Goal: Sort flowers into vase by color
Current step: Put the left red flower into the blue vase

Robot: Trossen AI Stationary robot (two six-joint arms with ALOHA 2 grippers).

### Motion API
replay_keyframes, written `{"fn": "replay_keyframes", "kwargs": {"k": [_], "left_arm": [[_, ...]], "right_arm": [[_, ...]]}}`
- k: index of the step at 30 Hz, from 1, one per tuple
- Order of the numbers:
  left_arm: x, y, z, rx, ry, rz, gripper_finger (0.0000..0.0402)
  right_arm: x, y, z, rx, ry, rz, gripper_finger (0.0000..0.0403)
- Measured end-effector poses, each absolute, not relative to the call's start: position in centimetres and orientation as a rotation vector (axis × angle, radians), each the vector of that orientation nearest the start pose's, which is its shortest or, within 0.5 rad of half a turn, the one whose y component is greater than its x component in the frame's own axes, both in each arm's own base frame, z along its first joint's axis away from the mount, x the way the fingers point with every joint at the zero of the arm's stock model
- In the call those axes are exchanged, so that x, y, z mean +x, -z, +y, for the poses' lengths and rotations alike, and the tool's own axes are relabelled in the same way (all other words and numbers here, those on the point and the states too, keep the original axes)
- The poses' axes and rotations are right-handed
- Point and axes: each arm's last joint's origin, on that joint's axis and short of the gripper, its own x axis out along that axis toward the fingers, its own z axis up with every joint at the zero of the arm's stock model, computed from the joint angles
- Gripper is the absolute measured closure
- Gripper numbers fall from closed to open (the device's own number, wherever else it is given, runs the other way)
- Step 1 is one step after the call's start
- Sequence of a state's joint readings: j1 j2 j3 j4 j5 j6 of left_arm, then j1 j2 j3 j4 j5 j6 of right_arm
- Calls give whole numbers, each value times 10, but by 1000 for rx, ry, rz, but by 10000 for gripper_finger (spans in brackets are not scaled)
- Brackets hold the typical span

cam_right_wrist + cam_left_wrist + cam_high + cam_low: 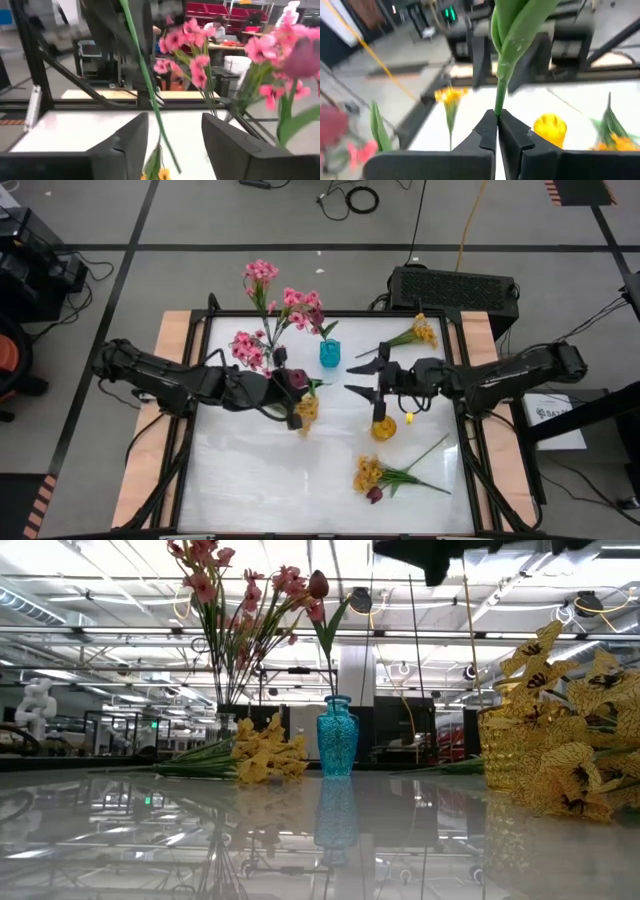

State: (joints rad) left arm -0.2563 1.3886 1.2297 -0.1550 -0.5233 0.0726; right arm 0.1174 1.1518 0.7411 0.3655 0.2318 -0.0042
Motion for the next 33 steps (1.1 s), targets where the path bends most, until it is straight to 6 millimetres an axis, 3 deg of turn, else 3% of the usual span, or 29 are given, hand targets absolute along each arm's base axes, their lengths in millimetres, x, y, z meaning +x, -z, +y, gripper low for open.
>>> {"fn": "replay_keyframes", "kwargs": {"k": [3,10,16,21,27,33], "left_arm": [[305,-347,-64,138,-214,372,392],[314,-334,-66,44,28,440,392],[316,-328,-66,49,35,473,392],[316,-328,-66,52,26,477,392],[315,-327,-66,58,20,496,392],[315,-327,-65,60,13,493,391]], "right_arm": [[260,-308,32,30,39,29,208],[295,-319,52,61,-30,40,198],[320,-318,56,54,-27,58,197],[327,-322,54,22,-18,80,201],[324,-321,54,14,-38,125,258],[324,-322,54,20,-51,123,366]]}}
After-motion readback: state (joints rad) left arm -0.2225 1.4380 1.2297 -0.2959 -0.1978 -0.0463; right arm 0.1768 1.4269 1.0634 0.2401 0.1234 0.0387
